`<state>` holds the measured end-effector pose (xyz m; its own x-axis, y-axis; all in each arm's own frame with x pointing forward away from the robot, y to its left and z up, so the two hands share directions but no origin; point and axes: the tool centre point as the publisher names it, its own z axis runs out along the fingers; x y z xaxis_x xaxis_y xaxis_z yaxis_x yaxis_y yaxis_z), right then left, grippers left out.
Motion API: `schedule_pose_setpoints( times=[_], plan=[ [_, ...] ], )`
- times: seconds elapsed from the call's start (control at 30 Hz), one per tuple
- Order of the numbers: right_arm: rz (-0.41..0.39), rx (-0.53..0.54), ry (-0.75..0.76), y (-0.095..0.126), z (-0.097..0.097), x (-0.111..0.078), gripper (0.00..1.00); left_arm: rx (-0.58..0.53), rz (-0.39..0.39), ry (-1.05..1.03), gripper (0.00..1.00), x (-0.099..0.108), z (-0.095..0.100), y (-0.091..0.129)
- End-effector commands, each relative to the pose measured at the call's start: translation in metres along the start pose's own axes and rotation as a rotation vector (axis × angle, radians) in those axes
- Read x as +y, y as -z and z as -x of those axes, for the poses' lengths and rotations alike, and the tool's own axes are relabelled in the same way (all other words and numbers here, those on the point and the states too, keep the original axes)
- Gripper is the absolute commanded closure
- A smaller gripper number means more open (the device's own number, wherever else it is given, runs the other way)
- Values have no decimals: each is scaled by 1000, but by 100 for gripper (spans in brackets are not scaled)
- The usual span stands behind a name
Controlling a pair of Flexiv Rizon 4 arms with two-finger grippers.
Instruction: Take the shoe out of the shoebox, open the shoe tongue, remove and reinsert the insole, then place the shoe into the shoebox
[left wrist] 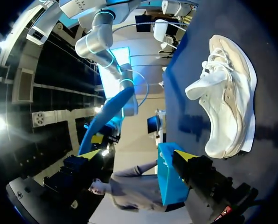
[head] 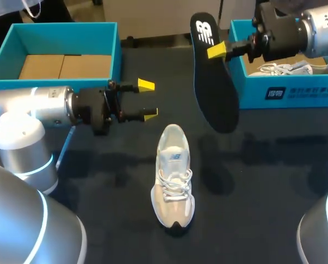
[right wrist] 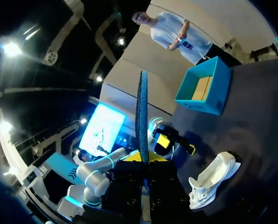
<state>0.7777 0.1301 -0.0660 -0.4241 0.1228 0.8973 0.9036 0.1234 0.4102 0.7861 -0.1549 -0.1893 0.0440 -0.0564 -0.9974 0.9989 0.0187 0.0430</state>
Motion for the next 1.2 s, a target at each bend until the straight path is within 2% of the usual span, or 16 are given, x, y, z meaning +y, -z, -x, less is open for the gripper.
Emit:
schedule_pose_setpoints(
  times=[0.03,0.17,0.23,0.57,0.67,0.83,1.2],
  plan=[
    [9,-2,-53,-15,20,3,100,8,-19,-33,0,-2,3,-8],
    [63,21,-100,-25,42,3,100,35,-31,-38,0,1,12,-16],
    [61,30,-127,-31,52,2,100,27,-33,-27,0,2,14,-18],
    [61,30,-127,-31,52,2,100,27,-33,-27,0,2,14,-18],
    [53,51,-176,-41,66,4,100,11,-47,-18,0,5,9,-25],
    [67,64,-241,-48,81,4,100,7,-68,-43,0,5,13,-30],
    [73,33,-266,-53,90,1,100,-13,-65,-80,0,5,21,-37]
  ],
)
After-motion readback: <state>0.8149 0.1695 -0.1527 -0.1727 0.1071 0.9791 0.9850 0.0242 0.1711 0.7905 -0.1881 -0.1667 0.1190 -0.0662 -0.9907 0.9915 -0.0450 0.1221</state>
